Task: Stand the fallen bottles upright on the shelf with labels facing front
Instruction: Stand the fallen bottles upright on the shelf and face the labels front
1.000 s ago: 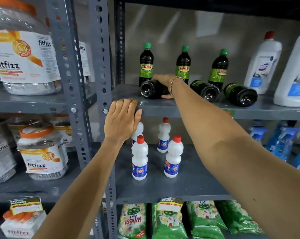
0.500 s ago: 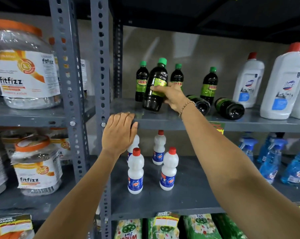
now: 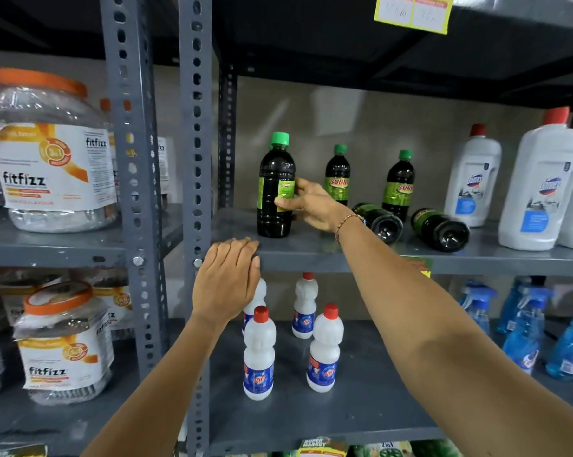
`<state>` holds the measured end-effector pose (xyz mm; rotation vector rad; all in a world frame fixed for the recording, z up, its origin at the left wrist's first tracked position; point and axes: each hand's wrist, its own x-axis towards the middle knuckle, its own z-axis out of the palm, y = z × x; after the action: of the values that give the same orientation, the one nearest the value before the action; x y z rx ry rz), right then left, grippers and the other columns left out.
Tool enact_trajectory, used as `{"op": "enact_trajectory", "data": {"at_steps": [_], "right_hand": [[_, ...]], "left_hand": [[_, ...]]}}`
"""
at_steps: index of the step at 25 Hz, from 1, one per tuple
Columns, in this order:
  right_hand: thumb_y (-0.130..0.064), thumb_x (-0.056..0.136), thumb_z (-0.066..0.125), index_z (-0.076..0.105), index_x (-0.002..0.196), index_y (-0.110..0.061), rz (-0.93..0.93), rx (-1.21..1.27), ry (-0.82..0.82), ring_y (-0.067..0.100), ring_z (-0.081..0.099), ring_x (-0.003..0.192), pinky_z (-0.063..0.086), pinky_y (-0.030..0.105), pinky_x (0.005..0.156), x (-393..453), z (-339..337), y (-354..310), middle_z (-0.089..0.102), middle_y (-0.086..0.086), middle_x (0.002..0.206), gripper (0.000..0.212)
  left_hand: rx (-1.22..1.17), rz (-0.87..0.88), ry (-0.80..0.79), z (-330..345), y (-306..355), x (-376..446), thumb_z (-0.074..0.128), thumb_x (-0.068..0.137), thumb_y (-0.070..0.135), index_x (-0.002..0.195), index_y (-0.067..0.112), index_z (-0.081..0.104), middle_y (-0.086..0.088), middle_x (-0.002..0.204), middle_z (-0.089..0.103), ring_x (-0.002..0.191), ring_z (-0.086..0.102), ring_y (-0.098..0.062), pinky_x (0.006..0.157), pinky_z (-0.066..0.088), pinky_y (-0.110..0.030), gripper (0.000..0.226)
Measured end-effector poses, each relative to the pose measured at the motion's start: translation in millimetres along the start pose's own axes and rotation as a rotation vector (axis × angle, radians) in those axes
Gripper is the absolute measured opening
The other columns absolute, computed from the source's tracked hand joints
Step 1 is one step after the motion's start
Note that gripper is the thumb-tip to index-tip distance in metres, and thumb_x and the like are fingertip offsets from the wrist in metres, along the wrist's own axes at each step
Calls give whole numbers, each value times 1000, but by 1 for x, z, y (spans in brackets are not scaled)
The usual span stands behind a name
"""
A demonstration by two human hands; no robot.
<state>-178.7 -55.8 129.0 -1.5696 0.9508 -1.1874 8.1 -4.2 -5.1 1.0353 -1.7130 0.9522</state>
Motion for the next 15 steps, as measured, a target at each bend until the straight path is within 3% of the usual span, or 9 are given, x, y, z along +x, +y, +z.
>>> {"op": "enact_trajectory", "data": {"at_steps": [2,5,9,11,15], "right_hand": [[7,82,64,38,140,-8,16,-15,-18,25,61,111,53,38,85,-2,-1,-2,57,16,134,66],[6,84,62,34,143,-9,18,-27,-24,28,54,123,50,43,92,-5,-1,-3,52,17,140,67],[-2,80,70,16,151,-16,26,-101,-2,30,44,133,24,62,112,-9,-5,-26,41,15,149,89],[-3,79,71,13,151,-19,-41,-80,36,30,43,133,23,61,113,-7,-12,-47,34,17,152,94],[-6,87,64,9,151,-11,-55,-134,13,29,36,138,18,59,115,1,-11,-68,36,15,152,84]], "left_hand": [[6,-4,14,2,0,0,23,101,33,112,8,64,-9,108,70,97,66,-27,89,49,-38,50],[18,-1,22,2,2,4,23,101,33,112,8,64,-9,107,70,97,65,-27,89,48,-38,50],[31,0,27,2,1,1,23,101,33,112,8,64,-8,107,69,97,64,-26,92,42,-36,49],[28,-2,30,2,2,2,25,100,32,112,7,64,-8,106,70,96,64,-27,91,41,-36,48],[16,-9,15,-1,4,3,30,98,30,112,7,66,-9,107,70,97,66,-27,89,48,-38,44]]}}
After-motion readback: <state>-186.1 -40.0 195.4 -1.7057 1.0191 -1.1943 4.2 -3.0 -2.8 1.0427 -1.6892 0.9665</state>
